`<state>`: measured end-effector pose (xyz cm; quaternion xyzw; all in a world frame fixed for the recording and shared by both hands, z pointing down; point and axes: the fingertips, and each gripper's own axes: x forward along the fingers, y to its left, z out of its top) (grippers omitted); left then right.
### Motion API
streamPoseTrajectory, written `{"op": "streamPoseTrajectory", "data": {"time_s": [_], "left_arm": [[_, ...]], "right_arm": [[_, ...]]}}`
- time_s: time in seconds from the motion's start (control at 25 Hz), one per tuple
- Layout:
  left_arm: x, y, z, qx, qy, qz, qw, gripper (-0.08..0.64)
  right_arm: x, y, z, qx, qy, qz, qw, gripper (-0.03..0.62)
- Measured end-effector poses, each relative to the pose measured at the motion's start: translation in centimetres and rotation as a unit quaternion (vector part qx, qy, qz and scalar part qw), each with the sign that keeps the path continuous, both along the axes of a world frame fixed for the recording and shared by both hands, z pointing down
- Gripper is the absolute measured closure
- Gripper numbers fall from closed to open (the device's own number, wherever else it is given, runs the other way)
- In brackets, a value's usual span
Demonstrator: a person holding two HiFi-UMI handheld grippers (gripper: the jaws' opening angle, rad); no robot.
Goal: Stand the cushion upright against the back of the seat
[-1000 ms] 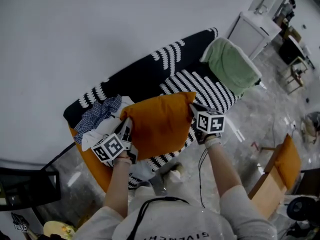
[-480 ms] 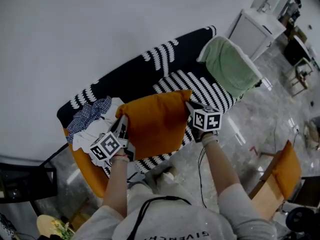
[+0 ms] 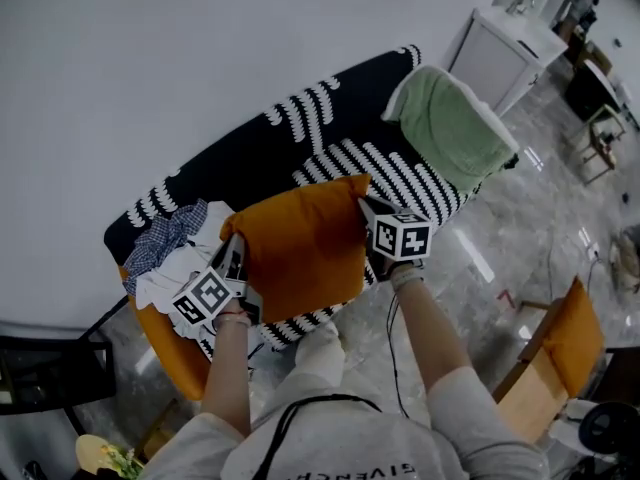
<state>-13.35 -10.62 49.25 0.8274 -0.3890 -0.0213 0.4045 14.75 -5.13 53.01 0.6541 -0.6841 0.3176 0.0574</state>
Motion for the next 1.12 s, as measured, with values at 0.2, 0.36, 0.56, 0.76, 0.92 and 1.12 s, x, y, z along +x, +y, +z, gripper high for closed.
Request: {"op": "streamPoseTrajectory", "data": {"time_s": [0.2, 0.36, 0.56, 0.76, 0.92, 1.12], "left_arm": [[2.5, -1.7, 0.1, 0.007, 0.009, -0.010, 0.9999, 0.523], [4.5, -3.2, 0.8, 0.003, 0.011, -0.014, 0.9998, 0.523], [5.5, -6.0, 1.3, -0.002, 0.018, -0.051, 0.9985, 0.523], [6.0, -8.6, 2.0, -0.017, 0.005, -0.067, 0.9976, 0.523], [6.8, -11.1, 1.9, -0.017, 0.004, -0.076, 0.9970, 0.523], [8.9, -13.4, 2.2, -0.019, -0.001, -0.071, 0.9973, 0.522]], "right_arm": [[2.0, -0.9, 0.4, -0.003, 0.002, -0.009, 1.000, 0.557], [3.9, -2.7, 1.1, -0.010, 0.009, -0.024, 1.000, 0.557], [5.0, -6.6, 1.6, -0.023, 0.020, -0.064, 0.998, 0.557], [5.7, -10.4, 2.2, -0.035, 0.016, -0.084, 0.996, 0.557], [6.6, -13.3, 1.9, -0.031, 0.014, -0.093, 0.995, 0.557], [8.4, -15.1, 2.8, -0.047, 0.018, -0.099, 0.994, 0.557]]}}
